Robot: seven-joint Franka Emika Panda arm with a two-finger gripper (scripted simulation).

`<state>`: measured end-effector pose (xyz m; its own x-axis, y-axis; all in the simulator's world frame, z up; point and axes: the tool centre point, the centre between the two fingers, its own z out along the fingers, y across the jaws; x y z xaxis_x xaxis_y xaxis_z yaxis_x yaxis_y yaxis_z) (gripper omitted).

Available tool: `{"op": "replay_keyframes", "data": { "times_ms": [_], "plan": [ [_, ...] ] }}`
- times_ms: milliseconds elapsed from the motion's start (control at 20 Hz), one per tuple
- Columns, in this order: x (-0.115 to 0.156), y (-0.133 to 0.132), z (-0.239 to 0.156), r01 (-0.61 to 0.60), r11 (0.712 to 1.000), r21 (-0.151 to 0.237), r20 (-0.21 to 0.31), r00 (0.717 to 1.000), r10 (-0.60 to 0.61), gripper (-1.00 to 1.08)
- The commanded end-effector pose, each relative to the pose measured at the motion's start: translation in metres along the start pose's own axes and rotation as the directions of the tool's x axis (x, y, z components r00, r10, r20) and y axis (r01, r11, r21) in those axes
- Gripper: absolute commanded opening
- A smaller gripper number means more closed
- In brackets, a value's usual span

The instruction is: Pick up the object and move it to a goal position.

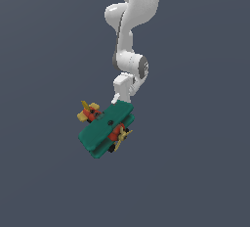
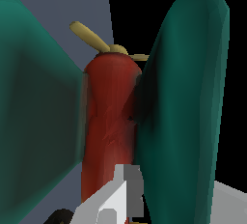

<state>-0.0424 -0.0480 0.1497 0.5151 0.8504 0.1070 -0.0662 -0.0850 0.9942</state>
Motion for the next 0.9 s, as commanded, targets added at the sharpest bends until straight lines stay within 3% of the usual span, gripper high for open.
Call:
{"op": "replay_keyframes", "data": {
  "times_ms": [0,350,850],
  "plan": [
    [0.002,0.014,0.001,-0.004,1.0,-0.006,0.0,1.0,0.004,-1.0],
    [0.008,0.061,0.001,-0.004,1.0,-0.006,-0.001,1.0,0.004,-1.0],
    [0.02,0.156,0.001,-0.005,1.0,-0.006,-0.004,1.0,0.005,-1.0]
  ]
}}
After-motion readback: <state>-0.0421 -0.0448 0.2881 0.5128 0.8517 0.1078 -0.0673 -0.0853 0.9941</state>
